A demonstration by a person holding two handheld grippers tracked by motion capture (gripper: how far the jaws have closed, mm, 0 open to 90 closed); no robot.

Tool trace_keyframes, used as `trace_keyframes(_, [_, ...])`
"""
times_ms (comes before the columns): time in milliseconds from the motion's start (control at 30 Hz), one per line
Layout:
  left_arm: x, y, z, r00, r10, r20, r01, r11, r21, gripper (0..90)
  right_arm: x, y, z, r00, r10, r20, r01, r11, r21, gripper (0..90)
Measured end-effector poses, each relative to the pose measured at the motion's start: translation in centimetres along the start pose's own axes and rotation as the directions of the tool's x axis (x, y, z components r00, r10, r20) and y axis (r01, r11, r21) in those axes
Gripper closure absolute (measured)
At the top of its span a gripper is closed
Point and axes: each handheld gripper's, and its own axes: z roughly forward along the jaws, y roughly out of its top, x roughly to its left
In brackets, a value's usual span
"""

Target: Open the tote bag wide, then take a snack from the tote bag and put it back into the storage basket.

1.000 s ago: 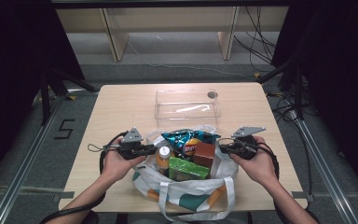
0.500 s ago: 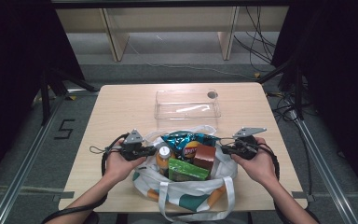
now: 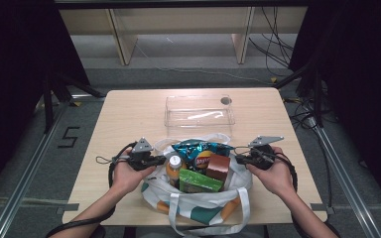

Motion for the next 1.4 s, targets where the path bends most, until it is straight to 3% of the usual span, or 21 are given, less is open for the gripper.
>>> trace_keyframes(33, [-0.1, 0.0, -0.1, 1.0, 0.0, -0.001, 0.0, 0.9999, -0.011, 85.9, -0.1, -0.1, 0.1, 0.9998, -0.021, 0.003, 0.021, 0.9995, -0.023, 88.5])
trace_keyframes(67, [-0.1, -0.1, -0.2, 1.0, -0.007, 0.006, 0.008, 0.9994, -0.034, 84.8, 0.0, -0.1, 0.1, 0.9999, 0.009, -0.005, -0.009, 0.9989, -0.047, 86.2])
trace_keyframes(100, [0.0, -0.1, -0.4, 1.0, -0.005, 0.006, 0.005, 0.9991, -0.043, 84.8, 0.1, -0.1, -0.4, 0.9996, 0.025, -0.013, -0.025, 0.9995, -0.017, 83.1])
trace_keyframes(233, [0.0, 0.0, -1.8, 0.9996, -0.028, -0.002, 0.028, 0.9925, -0.119, 73.2, -0.1, 0.2, -1.3, 0.9992, 0.011, -0.039, -0.016, 0.9925, -0.122, 72.3])
trace_keyframes(267, [0.0, 0.1, -2.2, 0.9993, -0.038, 0.004, 0.038, 0.989, -0.143, 68.3, -0.1, 0.4, -1.6, 0.9997, -0.013, -0.021, 0.01, 0.9873, -0.159, 69.8])
trace_keyframes(333, [-0.1, 0.3, -3.0, 0.9986, -0.052, 0.006, 0.053, 0.9822, -0.181, 58.9, 0.2, 0.7, -2.2, 0.9995, -0.004, -0.031, -0.002, 0.9818, -0.19, 65.8])
trace_keyframes(367, [-0.2, 0.4, -3.4, 0.9981, -0.062, 0.002, 0.061, 0.9783, -0.198, 53.5, 0.2, 0.9, -2.6, 0.9996, -0.023, -0.016, 0.019, 0.9758, -0.218, 64.1])
trace_keyframes(433, [-0.4, 0.6, -4.1, 0.9968, -0.079, 0.002, 0.078, 0.97, -0.23, 46.8, 0.4, 1.1, -3.2, 0.9998, -0.003, -0.02, -0.003, 0.9673, -0.254, 59.3])
trace_keyframes(467, [-0.4, 0.6, -4.1, 0.9966, -0.082, 0.004, 0.081, 0.9676, -0.239, 42.4, 0.2, 1.3, -3.4, 0.9992, -0.038, 0.01, 0.04, 0.9591, -0.28, 56.5])
trace_keyframes(600, [-0.2, 0.6, -4.1, 0.9945, -0.104, -0.004, 0.1, 0.963, -0.25, 30.4, 0.3, 1.6, -4.0, 0.9985, -0.037, 0.04, 0.047, 0.9512, -0.305, 52.8])
trace_keyframes(733, [-0.2, 0.8, -4.3, 0.9947, -0.103, -0.011, 0.096, 0.9597, -0.264, 28.8, 0.0, 1.6, -4.2, 0.9979, -0.037, 0.053, 0.051, 0.9543, -0.294, 53.0])
trace_keyframes(800, [-0.1, 0.7, -4.4, 0.995, -0.1, -0.009, 0.094, 0.9585, -0.269, 29.1, -0.1, 1.6, -4.2, 0.9977, -0.042, 0.053, 0.057, 0.9475, -0.315, 53.5])
trace_keyframes(933, [0.0, 0.8, -4.4, 0.9939, -0.11, -0.004, 0.104, 0.9531, -0.284, 28.7, 0.0, 1.9, -4.9, 0.9969, -0.061, 0.05, 0.073, 0.9465, -0.314, 53.0])
trace_keyframes(967, [0.0, 0.8, -4.5, 0.9942, -0.107, -0.011, 0.099, 0.9544, -0.281, 28.5, 0.3, 2.0, -5.1, 0.9987, -0.041, 0.03, 0.049, 0.9371, -0.346, 52.2])
trace_keyframes(1033, [0.0, 0.8, -4.6, 0.994, -0.109, -0.015, 0.1, 0.9557, -0.277, 28.5, 0.1, 2.1, -5.3, 0.9972, -0.064, 0.039, 0.073, 0.9369, -0.342, 51.4])
trace_keyframes(1133, [0.1, 0.8, -4.6, 0.9929, -0.116, -0.025, 0.105, 0.956, -0.274, 28.7, 0.5, 2.4, -5.5, 0.9978, -0.061, 0.025, 0.066, 0.926, -0.372, 50.7])
trace_keyframes(1167, [0.1, 0.8, -4.6, 0.9925, -0.118, -0.033, 0.105, 0.957, -0.27, 28.8, 0.7, 2.5, -5.7, 0.9984, -0.055, 0.009, 0.055, 0.9286, -0.367, 50.5])
trace_keyframes(1233, [0.1, 1.0, -4.6, 0.9917, -0.123, -0.037, 0.109, 0.956, -0.272, 28.9, 0.8, 2.8, -5.8, 0.997, -0.077, 0.011, 0.075, 0.9165, -0.393, 50.4])
trace_keyframes(1300, [0.0, 1.1, -4.6, 0.9916, -0.122, -0.044, 0.106, 0.9567, -0.271, 28.9, 1.3, 2.9, -6.1, 0.9973, -0.073, -0.007, 0.065, 0.9193, -0.388, 50.0])
trace_keyframes(1367, [-0.1, 1.0, -4.6, 0.9925, -0.114, -0.044, 0.098, 0.9586, -0.267, 28.9, 1.6, 3.1, -6.5, 0.9956, -0.091, -0.024, 0.074, 0.9144, -0.398, 49.6])
trace_keyframes(1400, [-0.1, 0.9, -4.6, 0.9919, -0.119, -0.044, 0.103, 0.9586, -0.265, 28.9, 2.0, 3.1, -6.8, 0.997, -0.071, -0.031, 0.053, 0.9183, -0.392, 49.4])
